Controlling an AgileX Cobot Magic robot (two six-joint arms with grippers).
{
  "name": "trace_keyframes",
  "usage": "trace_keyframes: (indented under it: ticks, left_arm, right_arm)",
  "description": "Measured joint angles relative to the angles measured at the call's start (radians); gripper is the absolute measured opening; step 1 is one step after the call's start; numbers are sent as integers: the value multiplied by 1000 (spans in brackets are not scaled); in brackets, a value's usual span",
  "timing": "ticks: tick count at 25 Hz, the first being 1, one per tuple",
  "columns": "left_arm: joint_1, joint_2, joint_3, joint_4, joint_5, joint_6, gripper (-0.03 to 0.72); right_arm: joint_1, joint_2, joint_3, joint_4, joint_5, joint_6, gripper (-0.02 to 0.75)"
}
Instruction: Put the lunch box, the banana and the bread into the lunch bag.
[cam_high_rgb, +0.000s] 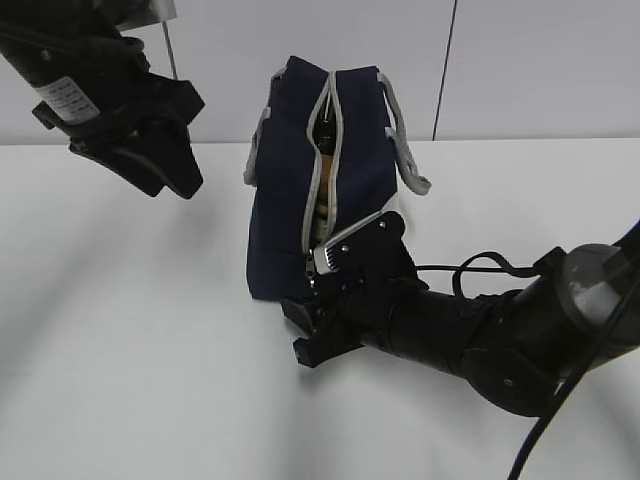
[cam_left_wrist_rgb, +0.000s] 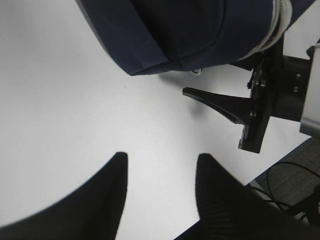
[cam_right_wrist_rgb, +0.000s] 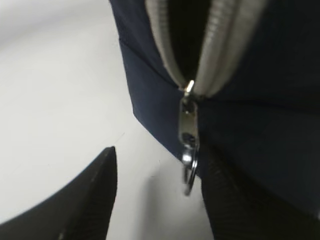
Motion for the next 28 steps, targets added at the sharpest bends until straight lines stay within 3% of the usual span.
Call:
trace_keyframes:
  ticks: [10, 18, 28]
  left_arm:
    - [0, 8, 1, 1, -3, 0, 323]
    - [0, 8, 1, 2, -3, 0, 321]
    - [0, 8, 1, 2, -3, 0, 319]
  right_arm:
    - [0, 0, 0, 11, 3, 2, 400]
    - [0, 17, -1, 84, -3, 2, 220]
    - [0, 19, -19, 96, -19, 2, 185]
